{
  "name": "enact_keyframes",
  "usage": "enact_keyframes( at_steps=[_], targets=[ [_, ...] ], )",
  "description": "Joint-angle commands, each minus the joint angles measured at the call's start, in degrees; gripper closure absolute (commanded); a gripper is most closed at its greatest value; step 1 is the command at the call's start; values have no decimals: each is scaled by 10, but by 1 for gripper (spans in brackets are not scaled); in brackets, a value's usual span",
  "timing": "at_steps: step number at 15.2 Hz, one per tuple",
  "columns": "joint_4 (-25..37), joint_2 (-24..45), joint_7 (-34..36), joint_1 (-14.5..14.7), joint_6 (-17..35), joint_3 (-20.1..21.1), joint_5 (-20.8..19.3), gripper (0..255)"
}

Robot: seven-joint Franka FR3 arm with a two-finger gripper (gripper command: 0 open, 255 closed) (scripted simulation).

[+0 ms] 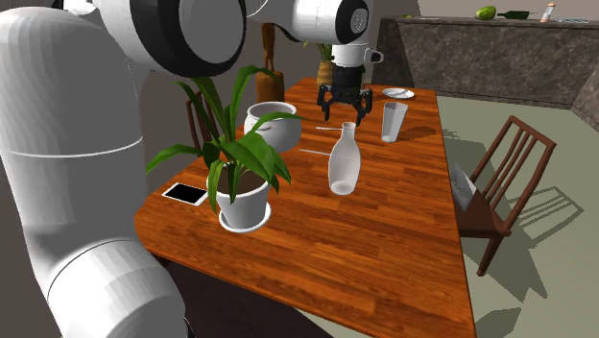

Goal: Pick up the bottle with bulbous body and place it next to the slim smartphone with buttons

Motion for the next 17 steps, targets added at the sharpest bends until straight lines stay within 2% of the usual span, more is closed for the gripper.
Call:
enact_keyframes(
  at_steps=[1, 4, 11, 17],
  targets=[
    [68, 53, -3, -1, -13, 0, 3, 0],
    [172, 129, -5, -1, -38, 1, 7, 0],
    [123, 132, -5, -1, 15, 1, 7, 0],
    [119, 133, -5, -1, 19, 1, 7, 0]
  ],
)
